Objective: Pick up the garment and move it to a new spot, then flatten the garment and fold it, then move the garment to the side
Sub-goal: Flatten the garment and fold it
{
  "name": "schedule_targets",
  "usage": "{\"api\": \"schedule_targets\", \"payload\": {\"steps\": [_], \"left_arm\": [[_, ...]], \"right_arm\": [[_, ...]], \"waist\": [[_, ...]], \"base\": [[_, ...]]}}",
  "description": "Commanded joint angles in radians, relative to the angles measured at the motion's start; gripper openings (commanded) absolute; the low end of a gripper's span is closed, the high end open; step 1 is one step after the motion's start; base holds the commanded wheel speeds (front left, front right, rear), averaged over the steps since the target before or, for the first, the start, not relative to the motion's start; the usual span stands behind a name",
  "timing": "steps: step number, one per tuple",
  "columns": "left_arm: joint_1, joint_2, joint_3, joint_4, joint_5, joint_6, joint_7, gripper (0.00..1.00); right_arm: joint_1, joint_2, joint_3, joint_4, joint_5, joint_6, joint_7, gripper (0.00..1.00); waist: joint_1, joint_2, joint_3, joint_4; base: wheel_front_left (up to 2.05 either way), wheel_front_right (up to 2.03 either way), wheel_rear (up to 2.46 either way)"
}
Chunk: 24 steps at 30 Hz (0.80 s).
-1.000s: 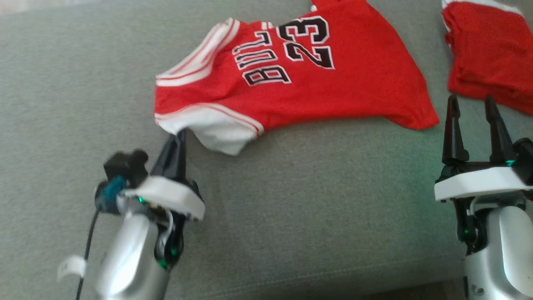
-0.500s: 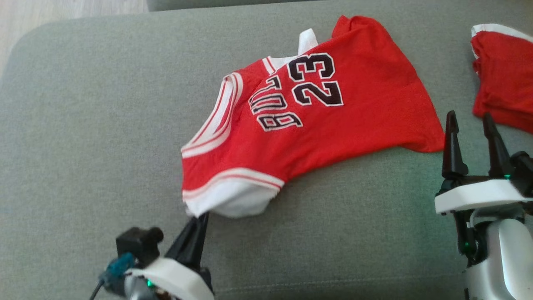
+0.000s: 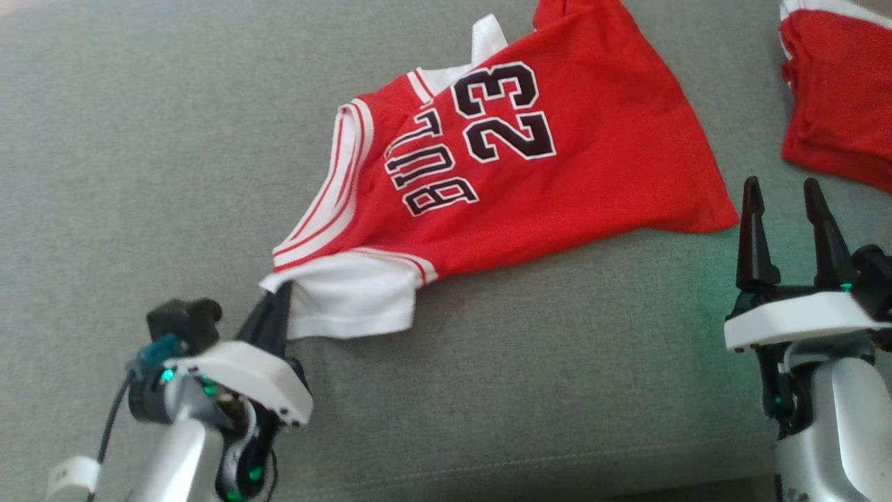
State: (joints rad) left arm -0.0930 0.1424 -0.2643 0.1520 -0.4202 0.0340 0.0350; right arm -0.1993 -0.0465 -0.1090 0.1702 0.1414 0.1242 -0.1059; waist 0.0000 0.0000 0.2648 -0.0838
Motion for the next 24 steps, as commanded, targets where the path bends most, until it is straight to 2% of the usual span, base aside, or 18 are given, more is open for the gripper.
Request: {"api": "schedule_targets", "payload": {"steps": [1, 6, 7, 8, 9, 10, 11, 17, 24], "left_arm": [[-0.052, 0.013, 0.048, 0.001, -0.003, -0.003, -0.019, 0.03], [-0.119, 0.010, 0.058, 0.103, -0.006, -0.009, -0.058, 0.09], [-0.125, 0.008, 0.056, 0.116, -0.005, -0.011, -0.066, 0.15], [-0.129, 0.005, 0.054, 0.126, -0.005, -0.014, -0.077, 0.28], [-0.131, 0.001, 0.051, 0.132, -0.005, -0.017, -0.088, 0.46], [-0.131, -0.002, 0.049, 0.136, -0.005, -0.019, -0.099, 0.96], [-0.129, -0.005, 0.047, 0.139, -0.004, -0.019, -0.111, 1.00], [-0.090, -0.021, 0.041, 0.126, 0.008, -0.009, -0.209, 1.00], [-0.050, -0.034, 0.032, 0.085, 0.022, 0.007, -0.259, 1.00]], "right_arm": [[-0.044, -0.004, 0.023, -0.031, 0.007, 0.007, -0.009, 1.00], [-0.052, -0.004, 0.026, -0.022, 0.010, 0.007, -0.016, 1.00], [-0.052, -0.004, 0.026, -0.019, 0.010, 0.007, -0.017, 1.00], [-0.052, -0.004, 0.026, -0.017, 0.011, 0.007, -0.018, 1.00], [-0.052, -0.004, 0.025, -0.015, 0.011, 0.007, -0.019, 1.00], [-0.050, -0.004, 0.023, -0.012, 0.010, 0.007, -0.020, 1.00], [-0.048, -0.004, 0.022, -0.010, 0.010, 0.007, -0.023, 1.00], [-0.019, -0.004, 0.030, 0.004, 0.006, 0.007, -0.063, 1.00], [0.007, -0.004, 0.051, 0.016, 0.000, 0.007, -0.087, 1.00]], "waist": [[0.0000, 0.0000, 0.017, -0.013], [0.0000, 0.0000, 0.026, -0.020], [0.0000, 0.0000, 0.025, -0.020], [0.0000, 0.0000, 0.024, -0.018], [0.0000, 0.0000, 0.020, -0.016], [0.0000, 0.0000, 0.016, -0.012], [0.0000, 0.0000, 0.011, -0.008], [0.0000, 0.0000, -0.042, 0.028], [0.0000, 0.0000, -0.100, 0.056]], "base": [[0.00, 0.00, 0.00], [0.00, 0.00, 0.00], [0.00, 0.00, 0.00], [0.00, 0.00, 0.00], [0.00, 0.00, 0.00], [0.00, 0.00, 0.00], [0.00, 0.00, 0.00], [0.00, 0.00, 0.00], [0.00, 0.00, 0.00]]}}
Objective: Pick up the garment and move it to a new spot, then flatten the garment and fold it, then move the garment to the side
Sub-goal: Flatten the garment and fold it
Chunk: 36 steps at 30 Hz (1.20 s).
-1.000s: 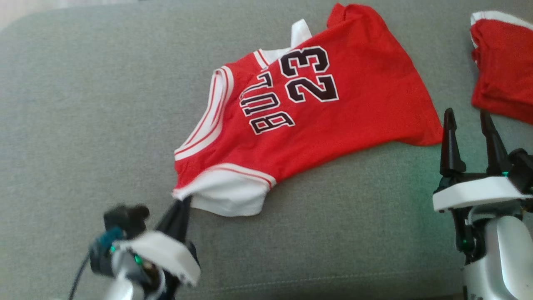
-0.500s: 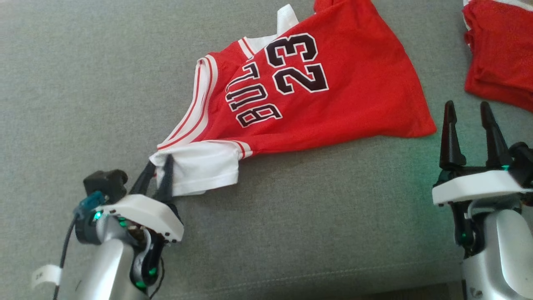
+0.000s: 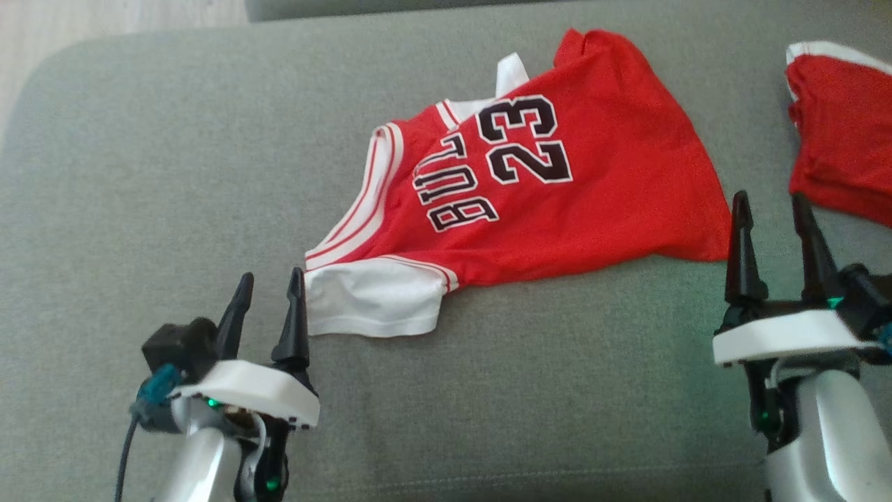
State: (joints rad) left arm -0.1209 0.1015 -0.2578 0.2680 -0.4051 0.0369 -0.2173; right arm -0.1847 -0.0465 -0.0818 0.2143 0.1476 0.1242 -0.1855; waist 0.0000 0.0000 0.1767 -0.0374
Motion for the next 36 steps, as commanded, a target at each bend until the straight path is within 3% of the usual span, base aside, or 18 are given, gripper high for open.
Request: {"api": "schedule_targets", "payload": {"steps": [1, 15, 36], "left_arm": [[-0.015, 0.005, 0.025, -0.038, 0.009, 0.007, -0.012, 1.00], [0.109, -0.013, 0.022, -0.095, 0.077, 0.054, -0.044, 1.00], [0.167, -0.036, 0.055, -0.132, 0.130, 0.039, -0.044, 1.00]], "right_arm": [[-0.003, -0.004, 0.028, -0.025, -0.008, 0.007, -0.011, 1.00], [0.069, -0.004, 0.074, 0.023, -0.033, 0.007, -0.047, 1.00], [0.097, -0.004, 0.110, 0.060, -0.042, 0.007, -0.056, 1.00]], "waist": [[0.0000, 0.0000, -0.024, 0.014], [0.0000, 0.0000, -0.169, 0.042], [0.0000, 0.0000, -0.207, 0.052]], "base": [[0.00, 0.00, 0.00], [0.00, 0.00, 0.00], [0.00, 0.00, 0.00]]}}
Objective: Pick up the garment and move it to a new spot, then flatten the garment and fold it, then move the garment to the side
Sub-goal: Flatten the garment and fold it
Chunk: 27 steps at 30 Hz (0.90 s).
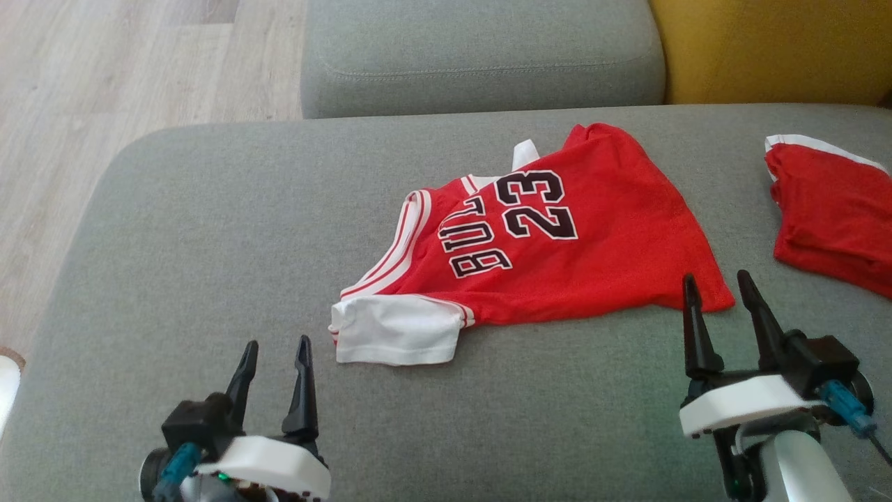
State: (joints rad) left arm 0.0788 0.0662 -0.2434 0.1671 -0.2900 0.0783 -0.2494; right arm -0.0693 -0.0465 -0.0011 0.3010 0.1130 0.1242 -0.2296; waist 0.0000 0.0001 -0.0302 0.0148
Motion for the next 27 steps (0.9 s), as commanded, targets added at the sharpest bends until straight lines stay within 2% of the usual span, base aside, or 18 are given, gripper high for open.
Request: {"api": "schedule_targets", "payload": {"steps": [1, 10, 27], "left_arm": [[-0.031, -0.002, 0.042, -0.030, 0.016, -0.003, -0.012, 1.00], [-0.028, -0.006, 0.037, -0.001, 0.018, -0.011, -0.012, 1.00], [-0.212, -0.014, -0.016, 0.278, -0.056, -0.038, 0.006, 1.00]], "right_arm": [[-0.018, -0.004, 0.029, -0.026, -0.007, 0.007, -0.012, 1.00], [-0.018, -0.004, 0.032, -0.028, -0.006, 0.007, -0.010, 1.00], [-0.071, -0.004, 0.031, -0.055, -0.011, 0.007, -0.002, 1.00]], "waist": [[0.0000, -0.0001, -0.001, 0.000], [0.0000, -0.0001, 0.010, -0.004], [0.0000, -0.0001, 0.173, -0.074]], "base": [[0.00, 0.00, 0.00], [0.00, 0.00, 0.00], [0.00, 0.00, 0.00]]}}
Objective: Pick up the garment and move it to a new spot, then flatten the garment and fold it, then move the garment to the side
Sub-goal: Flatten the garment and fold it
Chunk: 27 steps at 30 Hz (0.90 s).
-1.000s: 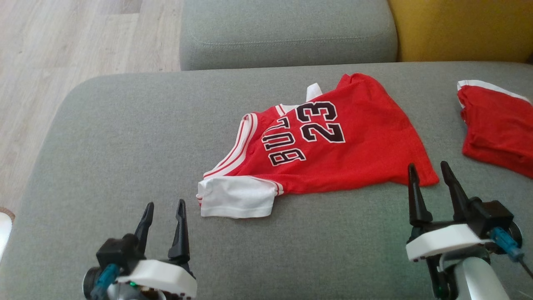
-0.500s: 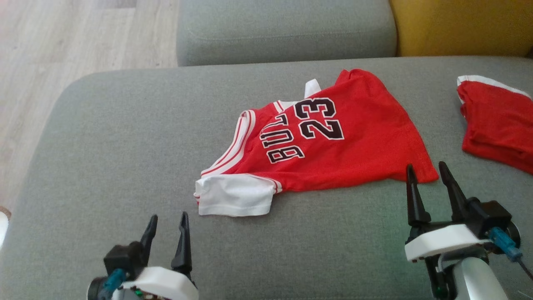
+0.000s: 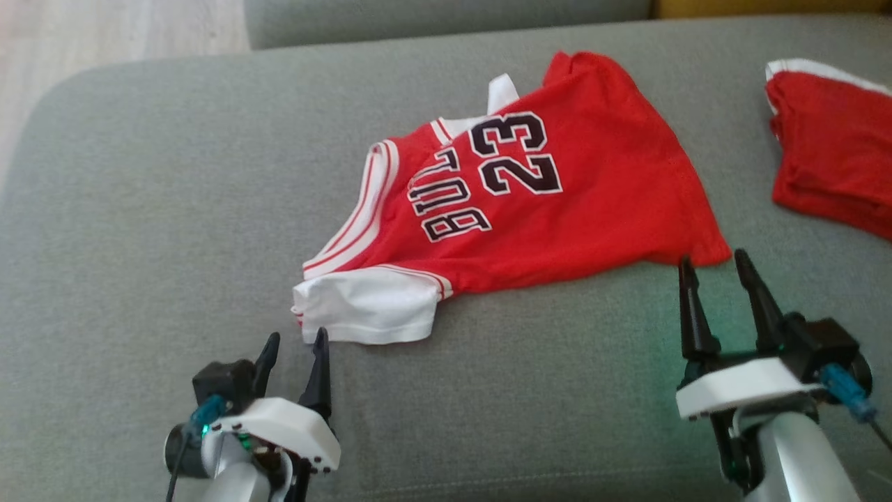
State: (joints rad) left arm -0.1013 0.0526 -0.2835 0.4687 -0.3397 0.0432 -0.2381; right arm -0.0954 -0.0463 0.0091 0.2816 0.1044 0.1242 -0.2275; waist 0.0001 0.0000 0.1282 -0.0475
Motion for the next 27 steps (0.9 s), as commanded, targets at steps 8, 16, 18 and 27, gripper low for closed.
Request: {"api": "schedule_targets", "payload": {"steps": [8, 16, 18, 27], "left_arm": [[-0.083, -0.001, 0.005, 0.058, -0.037, -0.014, -0.010, 1.00], [-0.109, -0.002, -0.009, 0.076, -0.050, -0.023, -0.019, 0.78], [-0.106, -0.002, -0.017, 0.066, -0.052, -0.023, -0.020, 0.47], [-0.069, -0.002, -0.049, 0.032, -0.059, -0.006, -0.006, 0.44]], "right_arm": [[-0.065, -0.004, 0.016, -0.023, 0.002, 0.007, -0.014, 1.00], [-0.074, -0.004, 0.016, -0.017, 0.005, 0.007, -0.021, 1.00], [-0.076, -0.004, 0.012, -0.015, 0.005, 0.007, -0.023, 1.00], [-0.080, -0.004, 0.009, -0.006, 0.008, 0.007, -0.027, 1.00]], "waist": [[-0.0001, 0.0000, 0.044, -0.029], [-0.0001, 0.0000, 0.060, -0.039], [-0.0001, 0.0000, 0.063, -0.039], [-0.0001, 0.0000, 0.067, -0.030]], "base": [[0.00, 0.00, 0.00], [0.00, 0.00, 0.00], [0.00, 0.00, 0.00], [0.00, 0.00, 0.00]]}}
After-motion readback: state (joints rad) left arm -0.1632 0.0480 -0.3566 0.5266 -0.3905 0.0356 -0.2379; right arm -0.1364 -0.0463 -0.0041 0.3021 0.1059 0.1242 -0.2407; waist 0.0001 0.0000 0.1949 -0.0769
